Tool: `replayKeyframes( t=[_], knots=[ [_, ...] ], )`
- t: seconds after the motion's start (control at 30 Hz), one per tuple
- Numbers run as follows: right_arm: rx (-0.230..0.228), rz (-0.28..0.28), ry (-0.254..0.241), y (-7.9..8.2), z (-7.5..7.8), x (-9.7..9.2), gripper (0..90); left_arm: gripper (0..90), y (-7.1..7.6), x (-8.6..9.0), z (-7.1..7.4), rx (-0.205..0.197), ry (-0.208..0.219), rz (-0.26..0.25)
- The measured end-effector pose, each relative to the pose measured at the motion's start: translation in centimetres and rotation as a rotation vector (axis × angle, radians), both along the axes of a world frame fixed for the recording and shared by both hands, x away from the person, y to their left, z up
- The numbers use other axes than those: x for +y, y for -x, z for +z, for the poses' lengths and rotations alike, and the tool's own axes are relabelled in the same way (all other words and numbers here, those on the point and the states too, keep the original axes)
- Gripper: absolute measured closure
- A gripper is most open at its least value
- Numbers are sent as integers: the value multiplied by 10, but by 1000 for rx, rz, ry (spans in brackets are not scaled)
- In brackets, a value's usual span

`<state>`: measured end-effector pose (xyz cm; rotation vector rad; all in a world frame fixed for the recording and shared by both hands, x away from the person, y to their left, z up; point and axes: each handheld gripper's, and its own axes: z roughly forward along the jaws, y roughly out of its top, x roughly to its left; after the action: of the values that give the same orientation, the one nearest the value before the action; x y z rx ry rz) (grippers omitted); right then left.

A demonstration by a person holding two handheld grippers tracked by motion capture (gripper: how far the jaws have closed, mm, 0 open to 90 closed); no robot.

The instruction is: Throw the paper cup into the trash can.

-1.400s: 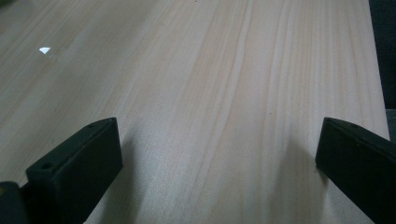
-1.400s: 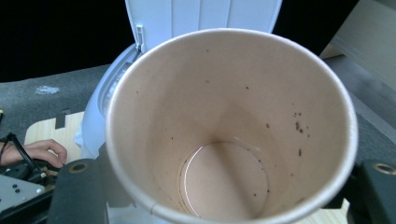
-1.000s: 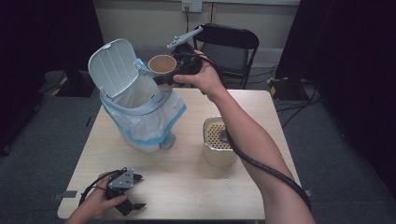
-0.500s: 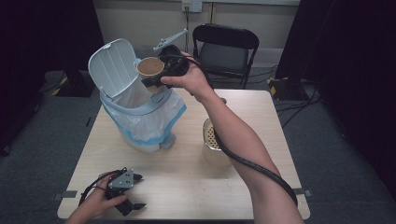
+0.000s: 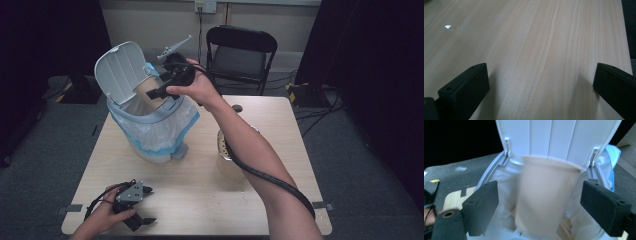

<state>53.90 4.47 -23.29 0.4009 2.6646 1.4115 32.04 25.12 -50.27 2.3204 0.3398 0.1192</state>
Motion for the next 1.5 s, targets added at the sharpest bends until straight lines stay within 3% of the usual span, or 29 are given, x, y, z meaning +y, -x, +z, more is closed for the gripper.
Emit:
replayKeyframes(
  t=[0.27, 0.57, 1.5],
  knots=[
    [-8, 30, -23, 22, 3, -39, 147, 0, 0, 0, 0, -3, -1, -1],
    [2, 48, -23, 48, -6, -71, 147, 0, 0, 0, 0, -4, -5, -2],
    [27, 61, -23, 100, -46, -127, 148, 0, 0, 0, 0, -5, -6, -3]
  ],
)
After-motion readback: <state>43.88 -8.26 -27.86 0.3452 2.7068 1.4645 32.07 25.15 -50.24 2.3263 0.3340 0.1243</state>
